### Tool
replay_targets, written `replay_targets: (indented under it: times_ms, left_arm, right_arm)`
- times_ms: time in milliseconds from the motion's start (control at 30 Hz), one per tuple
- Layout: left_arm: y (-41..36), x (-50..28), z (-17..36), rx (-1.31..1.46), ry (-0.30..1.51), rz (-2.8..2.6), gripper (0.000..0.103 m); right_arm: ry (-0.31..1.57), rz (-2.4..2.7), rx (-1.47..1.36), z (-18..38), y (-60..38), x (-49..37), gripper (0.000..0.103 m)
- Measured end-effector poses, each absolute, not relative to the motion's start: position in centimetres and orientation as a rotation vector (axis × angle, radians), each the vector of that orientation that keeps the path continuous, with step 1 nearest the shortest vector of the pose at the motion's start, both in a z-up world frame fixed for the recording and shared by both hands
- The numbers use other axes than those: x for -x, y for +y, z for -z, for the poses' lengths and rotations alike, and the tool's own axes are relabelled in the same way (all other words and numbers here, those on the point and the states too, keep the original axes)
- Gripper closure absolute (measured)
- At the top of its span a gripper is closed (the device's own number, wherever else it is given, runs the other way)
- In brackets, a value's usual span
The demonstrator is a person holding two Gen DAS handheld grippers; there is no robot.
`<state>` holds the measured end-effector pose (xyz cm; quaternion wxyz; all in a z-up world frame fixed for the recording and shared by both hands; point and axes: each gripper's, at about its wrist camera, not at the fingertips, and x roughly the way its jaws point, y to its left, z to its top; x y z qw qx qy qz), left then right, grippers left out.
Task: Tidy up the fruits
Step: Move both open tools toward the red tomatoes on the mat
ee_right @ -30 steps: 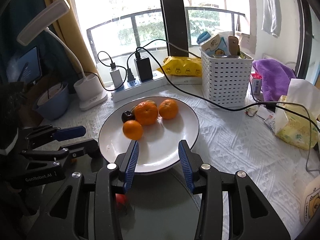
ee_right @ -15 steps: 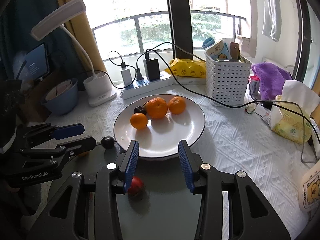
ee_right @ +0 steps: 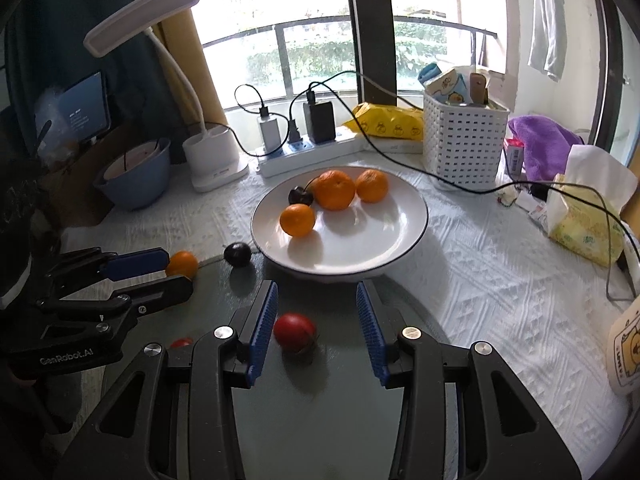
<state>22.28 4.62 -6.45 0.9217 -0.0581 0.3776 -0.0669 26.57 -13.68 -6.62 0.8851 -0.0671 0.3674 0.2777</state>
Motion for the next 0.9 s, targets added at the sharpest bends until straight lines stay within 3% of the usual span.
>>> replay_targets:
  times_ms: [900]
  left_arm:
    - [2.9, -20.9, 10.3, 0.167, 0.876, 0.206, 0.056]
  right_arm:
    - [0.844, -0.601, 0.136, 9.9, -13.0, -26.0, 0.059]
